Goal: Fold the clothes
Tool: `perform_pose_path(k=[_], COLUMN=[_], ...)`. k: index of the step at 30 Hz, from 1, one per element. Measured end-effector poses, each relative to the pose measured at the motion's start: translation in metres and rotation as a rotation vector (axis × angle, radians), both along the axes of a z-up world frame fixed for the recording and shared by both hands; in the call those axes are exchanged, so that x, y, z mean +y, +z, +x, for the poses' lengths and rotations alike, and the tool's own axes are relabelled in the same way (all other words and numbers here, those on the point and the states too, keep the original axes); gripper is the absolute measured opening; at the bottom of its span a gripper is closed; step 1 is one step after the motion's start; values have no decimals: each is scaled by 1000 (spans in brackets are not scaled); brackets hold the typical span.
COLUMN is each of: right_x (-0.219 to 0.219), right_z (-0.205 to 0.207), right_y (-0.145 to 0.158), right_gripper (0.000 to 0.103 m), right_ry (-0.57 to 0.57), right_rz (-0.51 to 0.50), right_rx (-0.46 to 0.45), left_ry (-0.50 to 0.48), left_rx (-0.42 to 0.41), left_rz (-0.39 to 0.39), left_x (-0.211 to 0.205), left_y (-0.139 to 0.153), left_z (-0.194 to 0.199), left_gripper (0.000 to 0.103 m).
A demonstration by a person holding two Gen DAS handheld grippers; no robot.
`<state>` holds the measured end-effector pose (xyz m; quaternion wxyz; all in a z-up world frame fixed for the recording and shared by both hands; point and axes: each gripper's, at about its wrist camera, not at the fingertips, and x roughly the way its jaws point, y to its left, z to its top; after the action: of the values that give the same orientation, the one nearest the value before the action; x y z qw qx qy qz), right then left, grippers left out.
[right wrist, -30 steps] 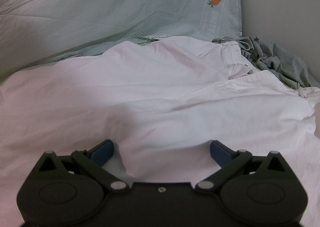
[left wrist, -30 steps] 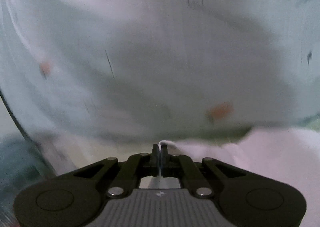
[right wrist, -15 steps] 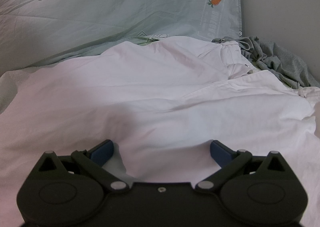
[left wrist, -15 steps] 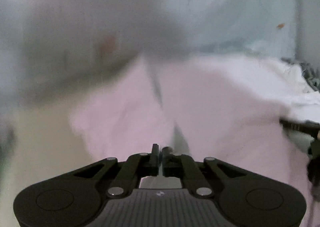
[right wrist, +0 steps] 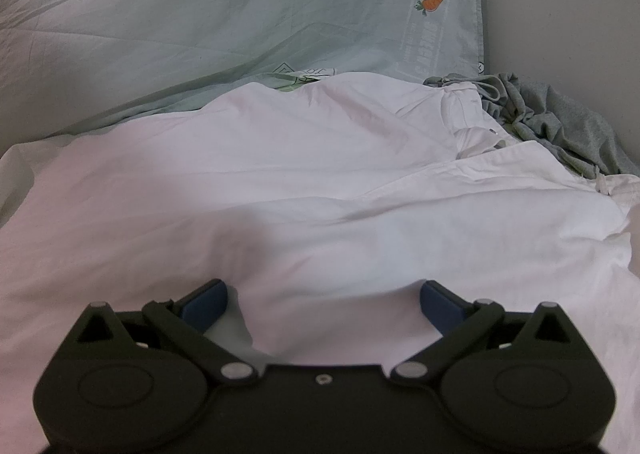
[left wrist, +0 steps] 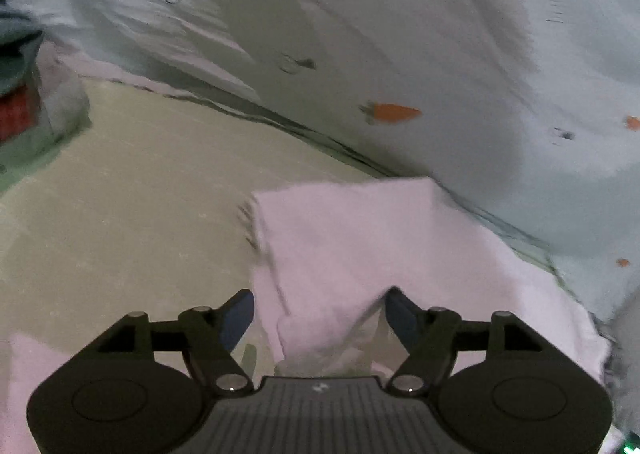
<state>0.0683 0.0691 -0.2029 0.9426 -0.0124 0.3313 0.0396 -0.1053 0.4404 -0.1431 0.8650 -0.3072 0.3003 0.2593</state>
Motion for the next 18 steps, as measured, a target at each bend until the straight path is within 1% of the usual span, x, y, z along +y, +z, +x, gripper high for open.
perform_pose_path(k=[1,3,4,7,9,10,11,12,14,16,17,18], right_x=[0,0,0,1,1,1,1,1,1,0,0,1], right_z=[0,0,0,1,1,1,1,1,2,2,2,2], right_y=[0,0,0,0,0,0,0,0,0,0,0,0], right_gripper=[103,103,103,103,103,103,103,103,103,103,103,103], right_ry=[-3,-3,-3,-6,-6,-6,-6,-6,-5,-4,-3,-4], right_rz=[-1,-1,-1,-5,-7,-7,-8,-8,-9,-10,-10,-10], right_rx=[1,0,0,1,1,1,0,0,0,0,0,0], left_ry=[11,40,62,158,201,214,206,191,162,148,139,122], left_rx=[-1,-45,-88,-215,-276,-289,-256,-202,-125,-105,-122,-133], left_rz=[9,-1,-33,-160,-233,-261,-267,-259,-247,-286,-297,-287], left_x=[6,18,27,51,60,65,68,69,69,70,72,74], left_y=[0,1,0,-9,-18,-22,-27,-33,-45,-60,-64,-64], left_z=[4,9,10,7,7,9,15,24,37,48,51,55], left_gripper=[74,77,78,78,79,80,80,80,80,78,78,67])
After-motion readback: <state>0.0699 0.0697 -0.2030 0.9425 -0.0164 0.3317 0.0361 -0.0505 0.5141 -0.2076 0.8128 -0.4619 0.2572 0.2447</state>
